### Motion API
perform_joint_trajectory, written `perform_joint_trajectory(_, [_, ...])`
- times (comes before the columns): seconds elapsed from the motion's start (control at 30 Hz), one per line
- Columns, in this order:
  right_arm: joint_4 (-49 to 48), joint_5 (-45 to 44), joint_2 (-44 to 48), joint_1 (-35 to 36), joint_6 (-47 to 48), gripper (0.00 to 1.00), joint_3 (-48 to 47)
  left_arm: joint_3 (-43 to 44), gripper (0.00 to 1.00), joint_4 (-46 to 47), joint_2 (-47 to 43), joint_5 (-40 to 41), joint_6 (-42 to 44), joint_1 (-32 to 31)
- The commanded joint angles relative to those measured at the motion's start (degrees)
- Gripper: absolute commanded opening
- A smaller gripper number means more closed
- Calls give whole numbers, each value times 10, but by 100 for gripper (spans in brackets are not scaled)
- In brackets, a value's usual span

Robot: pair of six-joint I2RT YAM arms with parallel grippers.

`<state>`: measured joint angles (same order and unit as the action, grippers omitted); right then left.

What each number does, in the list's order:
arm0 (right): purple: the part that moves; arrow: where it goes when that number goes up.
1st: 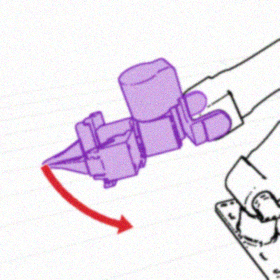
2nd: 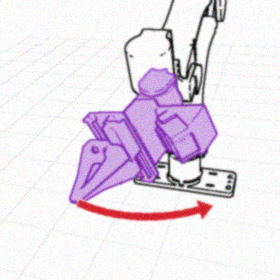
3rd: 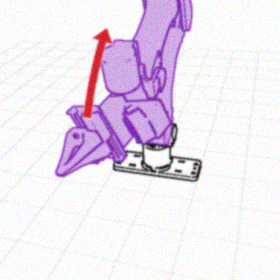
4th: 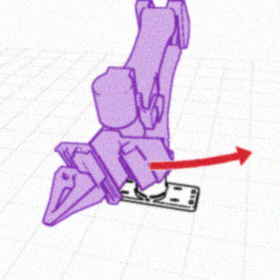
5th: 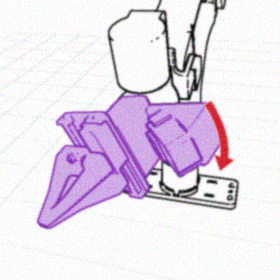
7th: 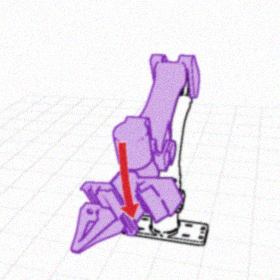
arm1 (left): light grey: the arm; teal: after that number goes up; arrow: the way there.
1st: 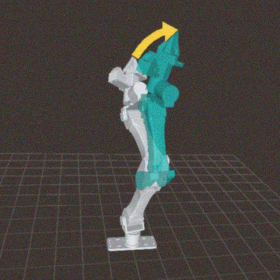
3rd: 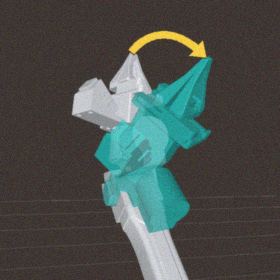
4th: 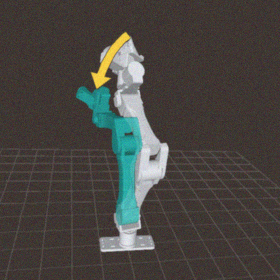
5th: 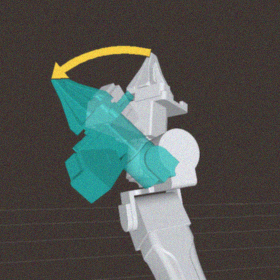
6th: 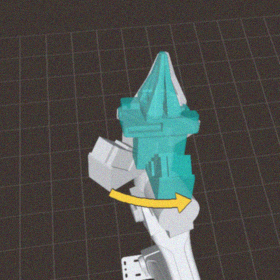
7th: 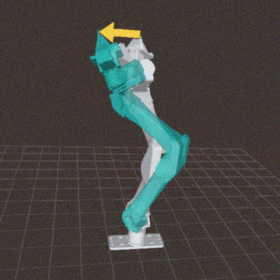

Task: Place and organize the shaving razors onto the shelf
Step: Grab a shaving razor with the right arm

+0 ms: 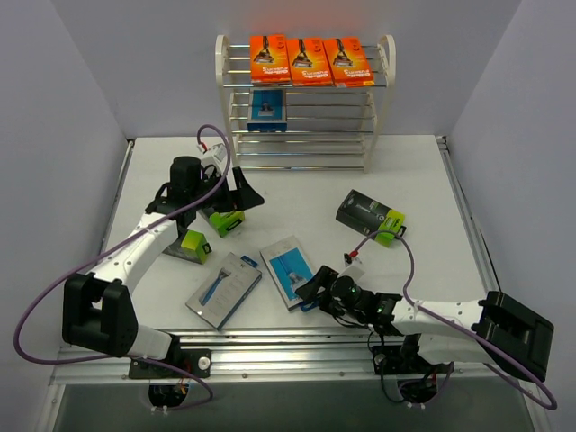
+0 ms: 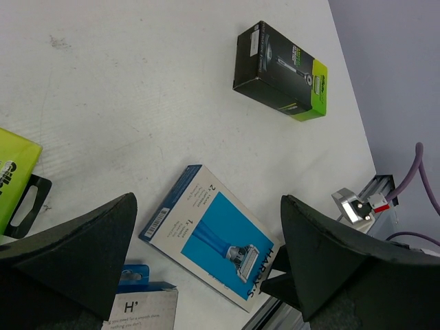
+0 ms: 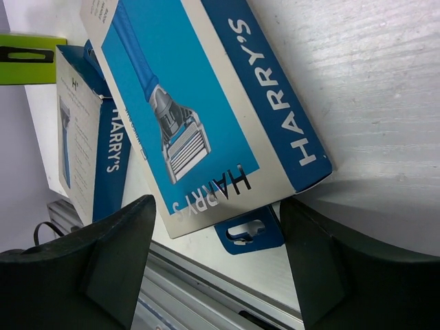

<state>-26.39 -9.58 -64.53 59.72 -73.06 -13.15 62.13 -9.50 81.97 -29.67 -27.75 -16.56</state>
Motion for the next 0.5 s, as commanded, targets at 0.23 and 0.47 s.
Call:
perform_joint_trajectory(0.23, [-49,-6,-45,4,-29,48,37,24,94,2,-29,-14,16,-1])
perform_joint_trajectory(0.47, [-85,1,-82,4,-28,30,34,23,94,0,-30,-14,16,-1])
